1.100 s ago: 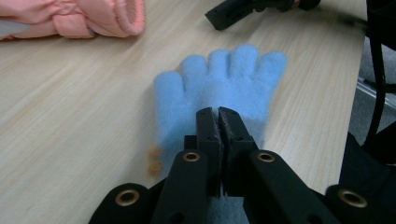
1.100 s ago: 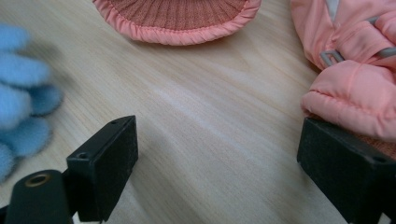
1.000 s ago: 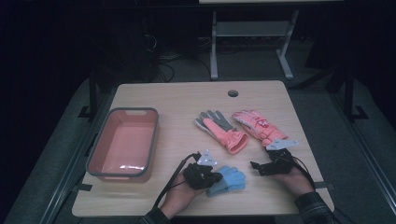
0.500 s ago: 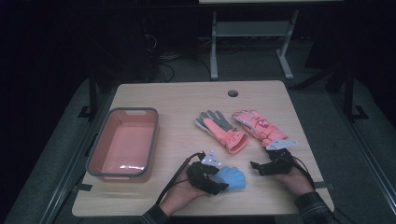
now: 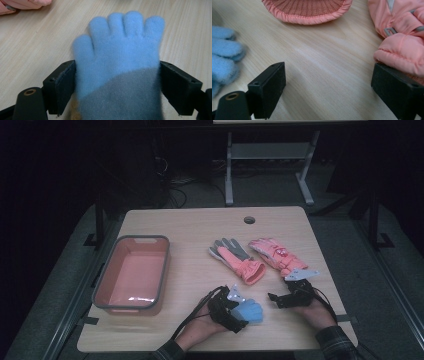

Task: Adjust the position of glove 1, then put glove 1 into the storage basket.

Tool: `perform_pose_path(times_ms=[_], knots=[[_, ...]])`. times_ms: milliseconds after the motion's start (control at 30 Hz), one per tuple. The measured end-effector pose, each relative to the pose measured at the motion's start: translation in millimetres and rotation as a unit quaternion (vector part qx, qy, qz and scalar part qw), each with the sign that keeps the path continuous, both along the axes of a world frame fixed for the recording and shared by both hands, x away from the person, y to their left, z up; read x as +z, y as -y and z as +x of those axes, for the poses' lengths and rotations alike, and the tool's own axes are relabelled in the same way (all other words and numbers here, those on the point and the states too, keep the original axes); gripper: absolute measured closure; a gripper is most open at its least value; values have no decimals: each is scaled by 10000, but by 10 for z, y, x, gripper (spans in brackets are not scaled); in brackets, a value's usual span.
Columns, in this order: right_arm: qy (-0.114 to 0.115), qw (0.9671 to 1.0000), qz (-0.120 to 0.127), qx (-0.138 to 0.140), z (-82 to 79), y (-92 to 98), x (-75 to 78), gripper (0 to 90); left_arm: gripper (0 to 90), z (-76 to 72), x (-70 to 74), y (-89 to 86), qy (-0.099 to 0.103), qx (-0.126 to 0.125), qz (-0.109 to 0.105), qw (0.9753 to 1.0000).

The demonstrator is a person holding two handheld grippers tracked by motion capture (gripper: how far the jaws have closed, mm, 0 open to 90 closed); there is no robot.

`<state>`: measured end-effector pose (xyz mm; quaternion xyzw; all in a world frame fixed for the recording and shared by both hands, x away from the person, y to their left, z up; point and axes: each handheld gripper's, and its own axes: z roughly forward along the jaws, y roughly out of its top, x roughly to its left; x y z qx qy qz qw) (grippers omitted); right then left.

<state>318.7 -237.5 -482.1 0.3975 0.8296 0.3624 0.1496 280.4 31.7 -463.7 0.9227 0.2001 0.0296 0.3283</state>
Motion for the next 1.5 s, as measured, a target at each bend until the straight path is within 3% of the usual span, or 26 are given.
perform_pose_path(times_ms=[167,367,600,700,733,900,1200,1267,1500], knots=[[1,10000,0,-1,0,0,0,118,188,-27,-4,7,150,-18,87,9998],[2,10000,-1,1,0,0,0,118,273,-71,-1,2,321,-70,116,9994],[-16,10000,2,-14,-1,-6,2,118,428,-46,21,-37,318,-8,98,9994],[-18,10000,3,-14,-1,-6,2,118,531,-24,35,-57,300,-49,103,9995],[-19,10000,4,-14,-1,-6,2,118,602,-19,34,-61,296,-47,79,9995],[-1,10000,-5,-10,1,-5,2,118,689,39,44,-93,196,-22,52,9998],[11,10000,-9,-1,3,-3,1,118,709,75,66,-128,23,27,-99,9999],[-3,10000,-2,-11,1,-5,2,118,711,87,88,-146,34,7,-75,10000],[-20,10000,4,-14,-1,-6,2,118,713,127,217,-246,-9,96,-289,9995]])
